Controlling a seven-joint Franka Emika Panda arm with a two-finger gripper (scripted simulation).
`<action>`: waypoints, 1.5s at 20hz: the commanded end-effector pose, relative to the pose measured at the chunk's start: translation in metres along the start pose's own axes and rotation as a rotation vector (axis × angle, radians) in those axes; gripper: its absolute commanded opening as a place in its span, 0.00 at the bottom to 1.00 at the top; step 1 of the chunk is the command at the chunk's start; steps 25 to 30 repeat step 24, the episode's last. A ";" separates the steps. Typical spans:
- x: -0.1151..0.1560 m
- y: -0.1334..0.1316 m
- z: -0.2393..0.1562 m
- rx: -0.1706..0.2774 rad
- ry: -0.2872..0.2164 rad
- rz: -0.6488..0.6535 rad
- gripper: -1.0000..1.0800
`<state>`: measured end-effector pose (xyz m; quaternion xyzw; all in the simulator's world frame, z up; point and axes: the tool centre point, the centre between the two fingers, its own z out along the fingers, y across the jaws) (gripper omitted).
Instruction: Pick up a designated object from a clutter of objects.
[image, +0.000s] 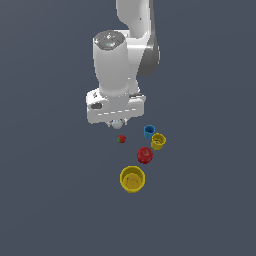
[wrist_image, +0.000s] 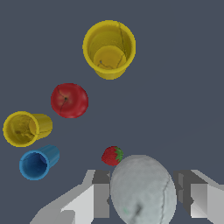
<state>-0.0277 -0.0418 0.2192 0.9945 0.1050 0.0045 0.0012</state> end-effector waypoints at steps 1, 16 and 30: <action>-0.008 -0.002 -0.026 0.001 -0.001 -0.001 0.00; -0.036 -0.009 -0.139 0.003 -0.007 -0.003 0.00; -0.038 -0.009 -0.155 0.003 -0.009 -0.003 0.00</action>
